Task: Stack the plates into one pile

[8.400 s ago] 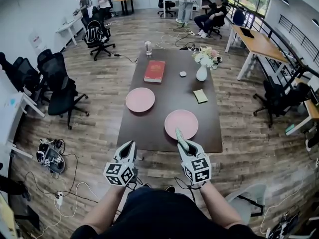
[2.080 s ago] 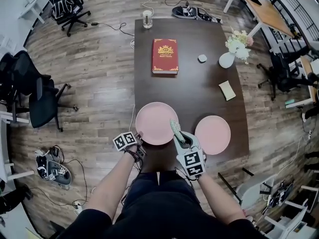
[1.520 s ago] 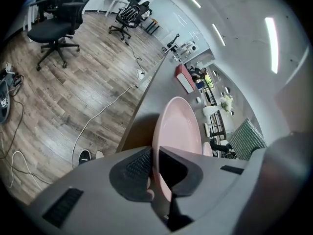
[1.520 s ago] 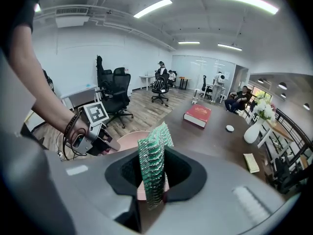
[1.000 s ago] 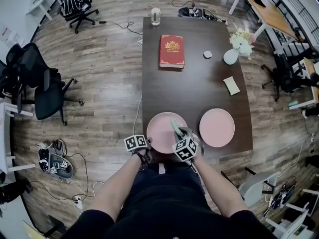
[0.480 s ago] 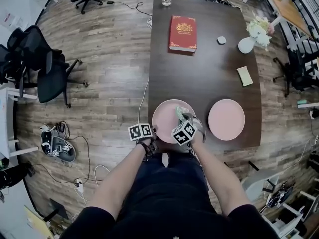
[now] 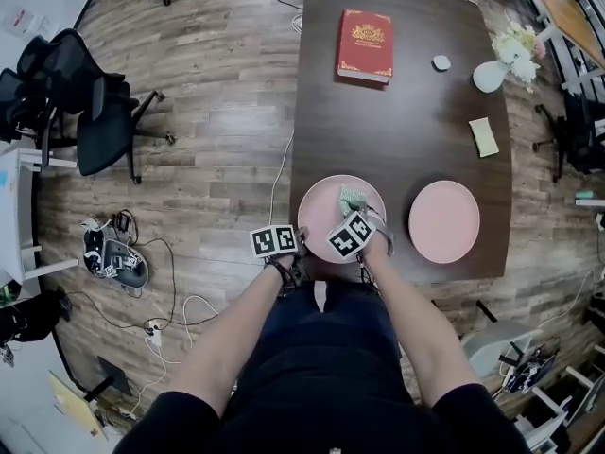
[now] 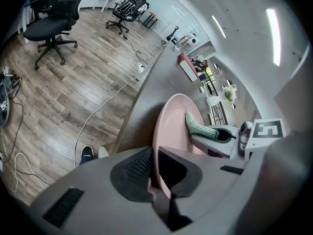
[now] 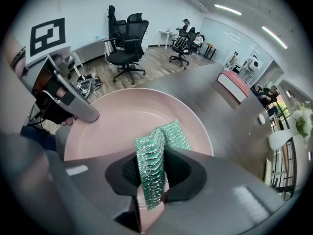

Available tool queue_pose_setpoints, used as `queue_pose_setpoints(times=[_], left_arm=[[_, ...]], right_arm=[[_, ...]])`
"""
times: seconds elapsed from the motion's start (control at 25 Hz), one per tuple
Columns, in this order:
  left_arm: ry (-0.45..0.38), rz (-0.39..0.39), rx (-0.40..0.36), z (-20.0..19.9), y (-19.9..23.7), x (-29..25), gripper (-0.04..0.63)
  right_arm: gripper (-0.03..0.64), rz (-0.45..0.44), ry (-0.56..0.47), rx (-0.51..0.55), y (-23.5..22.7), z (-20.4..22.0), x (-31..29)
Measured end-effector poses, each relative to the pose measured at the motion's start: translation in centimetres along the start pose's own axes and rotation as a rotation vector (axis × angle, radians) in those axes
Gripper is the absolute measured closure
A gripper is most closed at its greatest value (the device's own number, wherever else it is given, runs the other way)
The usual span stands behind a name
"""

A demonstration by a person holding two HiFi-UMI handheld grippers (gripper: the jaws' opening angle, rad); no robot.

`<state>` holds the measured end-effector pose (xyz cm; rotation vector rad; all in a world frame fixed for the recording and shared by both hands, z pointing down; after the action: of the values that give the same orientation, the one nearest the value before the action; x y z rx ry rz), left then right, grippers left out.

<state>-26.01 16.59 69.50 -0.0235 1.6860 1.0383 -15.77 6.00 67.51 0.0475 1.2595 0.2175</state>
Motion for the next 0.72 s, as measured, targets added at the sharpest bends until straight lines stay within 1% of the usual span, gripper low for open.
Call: queue_pose_setpoints(times=[0.28,0.52,0.72], left_arm=[[0.011,-0.003,-0.012,0.0,-0.1,0.0,0.581],[0.021,0.001,-0.016,0.2,-0.2,0.0,0.578],[0.032,0.003,-0.04,0.1,-0.4,-0.1,0.575]], right_arm=[[0.531,-0.031,-0.015,-0.032,-1.1,-0.9,-0.7],[0.53,-0.043,-0.027,-0.01,-1.4,-1.7,-1.1],[0.529,-0.056,-0.041,0.018,-1.7,-2.6,-1.4]])
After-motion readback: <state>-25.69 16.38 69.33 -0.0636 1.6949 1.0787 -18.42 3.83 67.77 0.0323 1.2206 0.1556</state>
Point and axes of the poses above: the fingertips, and each gripper's own axes: x backward along the fingers, y to its left, z out of its underside, the point moved 3 cm from there along x, backward along the fingers, and after that the axes turned 10 degrees about x, right-handed, at the moved point
